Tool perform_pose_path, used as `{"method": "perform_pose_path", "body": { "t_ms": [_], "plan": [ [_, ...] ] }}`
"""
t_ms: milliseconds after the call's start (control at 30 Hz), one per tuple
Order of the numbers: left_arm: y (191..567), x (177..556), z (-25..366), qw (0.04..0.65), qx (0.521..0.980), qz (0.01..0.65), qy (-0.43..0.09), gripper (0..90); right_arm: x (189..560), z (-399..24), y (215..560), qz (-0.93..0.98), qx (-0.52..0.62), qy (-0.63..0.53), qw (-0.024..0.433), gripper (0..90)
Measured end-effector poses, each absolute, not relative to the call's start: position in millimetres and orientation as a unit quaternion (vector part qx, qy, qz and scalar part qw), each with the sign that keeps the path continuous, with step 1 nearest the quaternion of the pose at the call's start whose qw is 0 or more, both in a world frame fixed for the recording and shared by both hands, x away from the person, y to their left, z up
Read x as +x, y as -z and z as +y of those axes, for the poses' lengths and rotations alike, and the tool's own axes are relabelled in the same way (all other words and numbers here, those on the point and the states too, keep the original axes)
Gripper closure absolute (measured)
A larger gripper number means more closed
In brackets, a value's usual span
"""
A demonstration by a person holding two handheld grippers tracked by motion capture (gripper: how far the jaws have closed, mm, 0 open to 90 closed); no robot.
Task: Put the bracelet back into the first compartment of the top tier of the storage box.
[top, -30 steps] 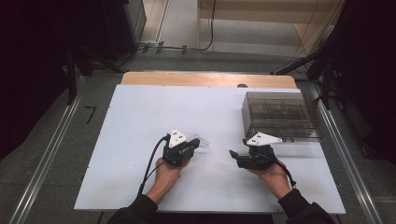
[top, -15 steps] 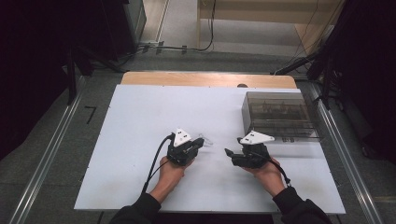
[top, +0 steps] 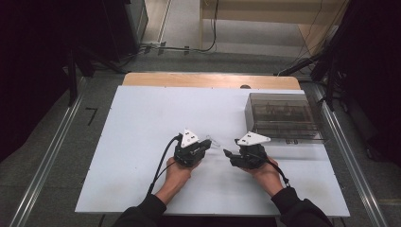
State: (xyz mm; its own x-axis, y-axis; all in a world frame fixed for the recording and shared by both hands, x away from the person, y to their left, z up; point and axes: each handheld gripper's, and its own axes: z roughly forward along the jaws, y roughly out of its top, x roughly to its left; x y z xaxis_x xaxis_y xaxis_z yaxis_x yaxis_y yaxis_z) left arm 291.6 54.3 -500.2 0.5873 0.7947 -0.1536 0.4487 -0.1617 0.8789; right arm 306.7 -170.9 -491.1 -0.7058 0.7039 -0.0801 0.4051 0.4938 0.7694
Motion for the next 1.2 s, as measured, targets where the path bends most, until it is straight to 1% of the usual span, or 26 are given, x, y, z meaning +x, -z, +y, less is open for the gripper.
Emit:
{"method": "perform_pose_path", "body": {
  "t_ms": [367,700,967,1067,1133,1200],
  "plan": [
    [500.0,292.9,46.9,0.496,0.745,0.412,-0.170,86.3,309.1,-160.1,494.3,0.849,0.312,-0.378,0.200,45.3],
    [498.8,292.0,41.3,0.499,0.749,0.404,-0.163,86.3,309.5,-153.5,497.9,0.857,0.289,-0.374,0.208,64.0],
    [498.1,291.8,38.9,0.503,0.749,0.402,-0.161,86.3,307.9,-152.9,497.8,0.859,0.278,-0.372,0.216,81.1],
    [498.0,292.1,39.3,0.505,0.748,0.402,-0.158,86.0,307.7,-153.1,497.3,0.859,0.272,-0.373,0.220,82.8],
    [497.8,292.2,39.7,0.510,0.744,0.403,-0.157,83.5,307.3,-153.5,496.6,0.858,0.272,-0.374,0.222,83.2],
    [497.4,292.4,40.0,0.513,0.741,0.405,-0.152,69.3,307.4,-154.5,495.6,0.856,0.275,-0.376,0.225,83.3]
  ]
}}
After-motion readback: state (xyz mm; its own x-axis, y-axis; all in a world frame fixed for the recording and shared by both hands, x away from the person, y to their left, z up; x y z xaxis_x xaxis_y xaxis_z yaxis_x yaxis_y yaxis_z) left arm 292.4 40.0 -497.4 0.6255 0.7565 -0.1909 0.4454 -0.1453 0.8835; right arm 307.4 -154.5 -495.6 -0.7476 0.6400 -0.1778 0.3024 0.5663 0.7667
